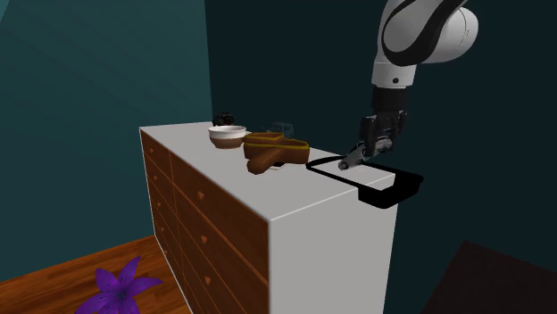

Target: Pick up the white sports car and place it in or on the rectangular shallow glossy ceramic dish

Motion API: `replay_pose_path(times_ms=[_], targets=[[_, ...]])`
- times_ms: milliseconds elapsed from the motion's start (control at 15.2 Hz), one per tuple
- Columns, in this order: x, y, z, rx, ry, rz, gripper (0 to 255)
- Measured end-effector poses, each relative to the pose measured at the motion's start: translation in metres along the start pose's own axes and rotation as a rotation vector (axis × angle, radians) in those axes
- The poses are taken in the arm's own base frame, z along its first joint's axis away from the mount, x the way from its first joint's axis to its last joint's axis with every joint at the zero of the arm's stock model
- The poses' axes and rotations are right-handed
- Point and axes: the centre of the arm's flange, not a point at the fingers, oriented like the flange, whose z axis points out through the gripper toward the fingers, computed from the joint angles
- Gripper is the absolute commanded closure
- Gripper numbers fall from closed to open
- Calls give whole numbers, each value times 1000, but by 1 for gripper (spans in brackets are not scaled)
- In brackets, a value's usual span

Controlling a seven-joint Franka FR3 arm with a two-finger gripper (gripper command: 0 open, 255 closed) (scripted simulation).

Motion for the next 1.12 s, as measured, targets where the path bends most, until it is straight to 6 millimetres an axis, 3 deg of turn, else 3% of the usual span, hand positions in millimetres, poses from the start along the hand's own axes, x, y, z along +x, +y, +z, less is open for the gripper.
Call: replay_pose_path(times_ms=[264, 594, 660, 1122], targets=[[-1, 0, 18, 0, 0, 0, 255], [-2, -1, 20, 0, 0, 0, 255], [-2, -1, 20, 0, 0, 0, 0], [-1, -1, 13, 0, 1, -1, 0]])
